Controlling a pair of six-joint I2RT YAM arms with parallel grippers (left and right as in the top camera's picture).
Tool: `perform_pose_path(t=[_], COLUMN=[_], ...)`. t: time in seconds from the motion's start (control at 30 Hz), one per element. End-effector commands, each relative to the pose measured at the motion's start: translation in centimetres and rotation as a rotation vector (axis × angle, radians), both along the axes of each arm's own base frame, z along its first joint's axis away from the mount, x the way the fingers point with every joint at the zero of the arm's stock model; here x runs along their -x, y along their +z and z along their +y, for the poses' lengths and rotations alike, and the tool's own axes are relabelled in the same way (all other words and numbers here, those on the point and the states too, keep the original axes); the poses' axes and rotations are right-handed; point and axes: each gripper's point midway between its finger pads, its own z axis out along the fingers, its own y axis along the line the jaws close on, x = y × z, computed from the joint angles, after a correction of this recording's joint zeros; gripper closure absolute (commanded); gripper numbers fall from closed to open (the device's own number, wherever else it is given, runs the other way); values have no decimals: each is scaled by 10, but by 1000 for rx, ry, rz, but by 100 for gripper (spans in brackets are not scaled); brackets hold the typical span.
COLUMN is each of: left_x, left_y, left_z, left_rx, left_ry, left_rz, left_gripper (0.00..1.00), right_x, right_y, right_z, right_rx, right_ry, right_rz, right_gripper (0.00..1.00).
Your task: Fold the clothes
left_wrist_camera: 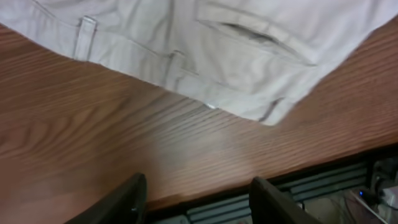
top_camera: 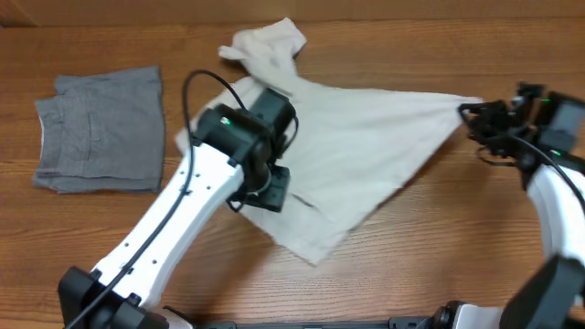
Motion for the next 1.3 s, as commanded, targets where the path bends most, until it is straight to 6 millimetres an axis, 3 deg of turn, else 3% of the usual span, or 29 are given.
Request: perform_pose_path(t=[0.0, 0.17, 0.3, 0.5, 0.67, 0.87, 0.97, 1.03, 1.07, 1.13, 1.17, 1.27], left_x=[25, 50, 63, 45, 51, 62, 63, 56, 52, 40, 35, 20], left_y=[-20, -67, -98, -112, -123, -160, -165, -165, -165, -162, -159, -137], left_z=[-22, -43, -73, -94, -98, -89, -87, -86, -86, -85, -84, -83], left_rx=[51, 36, 125, 195, 205, 142, 118, 94, 82, 47, 35, 15], left_ry=[-41, -111, -175, -328, -456, -520, -541, -537, -530, -485, -465, -414], left_rz=[63, 63, 34, -117, -91, 24, 52, 26, 7, -34, -47, -69], left_gripper=[43, 36, 30, 20, 8, 9, 20, 49, 68, 91, 96, 96], right_x=[7, 14, 14, 16, 16, 17, 17, 17, 17, 17, 17, 18], right_y=[11, 7, 7, 5, 5, 4, 4, 4, 4, 4, 4, 8], right_z=[-3, 1, 1, 2, 2, 2, 3, 2, 2, 2, 2, 2], right_rx=[61, 65, 63, 60, 58, 56, 55, 56, 56, 58, 58, 63], right_ry=[-15, -5, -5, -4, -4, -4, -4, -4, -4, -3, -3, -5], right_rz=[-4, 27, 31, 40, 43, 50, 50, 50, 50, 49, 48, 37], right_gripper=[96, 96, 96, 96, 96, 96, 96, 96, 96, 96, 96, 96])
